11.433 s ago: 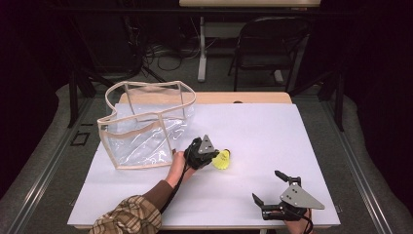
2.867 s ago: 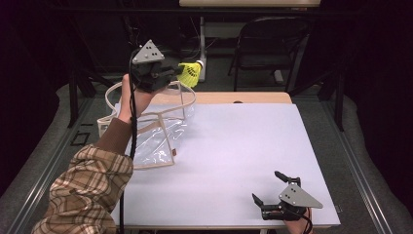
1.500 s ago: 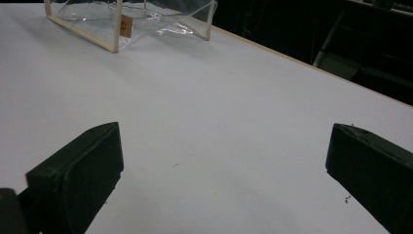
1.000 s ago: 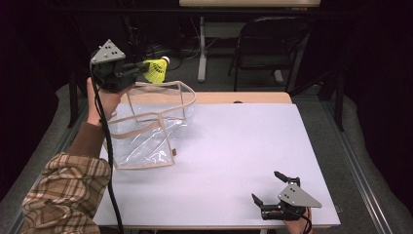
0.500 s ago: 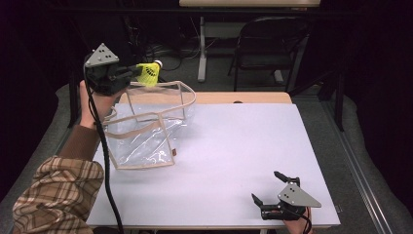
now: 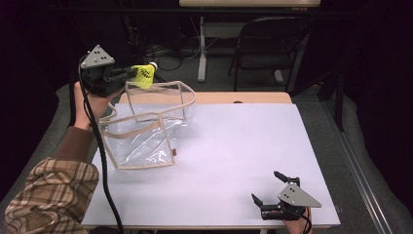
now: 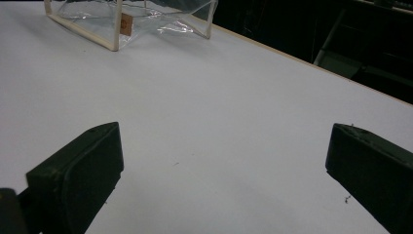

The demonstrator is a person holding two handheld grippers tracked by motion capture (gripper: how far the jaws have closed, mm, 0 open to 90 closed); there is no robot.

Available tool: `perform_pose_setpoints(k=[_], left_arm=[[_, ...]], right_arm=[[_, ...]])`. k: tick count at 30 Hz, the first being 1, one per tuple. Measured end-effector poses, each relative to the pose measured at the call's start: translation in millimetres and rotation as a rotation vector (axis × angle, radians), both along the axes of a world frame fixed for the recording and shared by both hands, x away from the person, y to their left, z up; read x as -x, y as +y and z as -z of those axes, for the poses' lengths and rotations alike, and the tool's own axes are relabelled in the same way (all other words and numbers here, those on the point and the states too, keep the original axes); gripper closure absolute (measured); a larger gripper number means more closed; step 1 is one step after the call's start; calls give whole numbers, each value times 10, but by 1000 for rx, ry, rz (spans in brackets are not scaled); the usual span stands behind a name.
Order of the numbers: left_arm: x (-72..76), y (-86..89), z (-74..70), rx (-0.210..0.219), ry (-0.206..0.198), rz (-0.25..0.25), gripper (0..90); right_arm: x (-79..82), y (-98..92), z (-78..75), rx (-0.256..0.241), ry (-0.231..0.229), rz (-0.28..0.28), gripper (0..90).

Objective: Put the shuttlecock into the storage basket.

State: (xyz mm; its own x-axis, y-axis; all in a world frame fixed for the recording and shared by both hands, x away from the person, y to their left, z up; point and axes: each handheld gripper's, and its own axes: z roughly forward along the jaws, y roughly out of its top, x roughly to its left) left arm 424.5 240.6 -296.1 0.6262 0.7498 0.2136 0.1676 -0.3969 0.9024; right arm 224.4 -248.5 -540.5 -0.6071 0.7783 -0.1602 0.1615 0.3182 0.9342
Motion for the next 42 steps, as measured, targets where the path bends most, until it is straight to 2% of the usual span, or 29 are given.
perform_pose_setpoints(k=[14, 42], left_arm=[[3, 37, 36, -9, 18, -3, 897], [-38, 24, 166, -69, 82, 13, 896]], right_arm=[[-3, -2, 0, 5, 0, 2, 0], [-6, 5, 1, 6, 2, 0, 0]])
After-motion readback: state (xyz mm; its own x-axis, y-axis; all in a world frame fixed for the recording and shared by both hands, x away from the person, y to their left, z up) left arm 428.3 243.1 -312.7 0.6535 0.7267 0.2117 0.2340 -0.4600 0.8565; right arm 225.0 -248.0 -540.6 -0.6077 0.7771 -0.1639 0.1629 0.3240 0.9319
